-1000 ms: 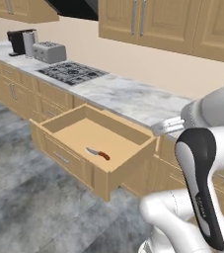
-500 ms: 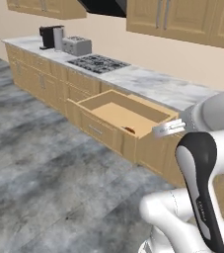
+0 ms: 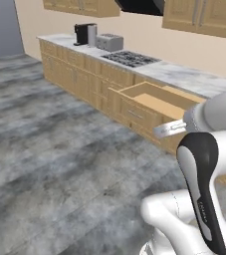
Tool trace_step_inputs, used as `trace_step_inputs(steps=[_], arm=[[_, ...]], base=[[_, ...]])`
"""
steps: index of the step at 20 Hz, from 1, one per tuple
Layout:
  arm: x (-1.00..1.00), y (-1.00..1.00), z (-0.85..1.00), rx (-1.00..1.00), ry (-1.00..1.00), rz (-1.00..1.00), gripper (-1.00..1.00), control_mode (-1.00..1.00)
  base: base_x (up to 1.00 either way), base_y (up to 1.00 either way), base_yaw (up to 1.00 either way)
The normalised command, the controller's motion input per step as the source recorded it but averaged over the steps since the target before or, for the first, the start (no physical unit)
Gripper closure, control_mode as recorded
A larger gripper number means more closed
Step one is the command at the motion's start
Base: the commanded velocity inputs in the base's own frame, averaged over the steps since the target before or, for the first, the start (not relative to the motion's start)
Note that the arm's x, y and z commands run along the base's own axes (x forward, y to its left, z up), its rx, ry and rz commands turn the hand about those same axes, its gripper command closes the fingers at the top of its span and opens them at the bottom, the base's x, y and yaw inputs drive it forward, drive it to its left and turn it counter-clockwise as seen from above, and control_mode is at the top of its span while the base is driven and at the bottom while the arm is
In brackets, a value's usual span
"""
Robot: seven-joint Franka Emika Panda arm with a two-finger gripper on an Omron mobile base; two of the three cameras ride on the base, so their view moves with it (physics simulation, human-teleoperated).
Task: Pick up the metallic utensils from the counter and place them in the open drawer. Make sure not to pick up any wooden utensils.
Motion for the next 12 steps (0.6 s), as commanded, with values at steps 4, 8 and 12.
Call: trace_step_inputs(steps=[4,8,12], arm=[[0.0,0.0,0.0,0.0,0.0,0.0,-1.0,1.0],[0.0,0.0,0.0,0.0,0.0,0.0,-1.0,1.0],[0.0,0.0,0.0,0.0,0.0,0.0,-1.0,1.0]], base=[[-0.61,1.0,0.11],[-0.66,1.0,0.07],[-0.61,1.0,0.05]])
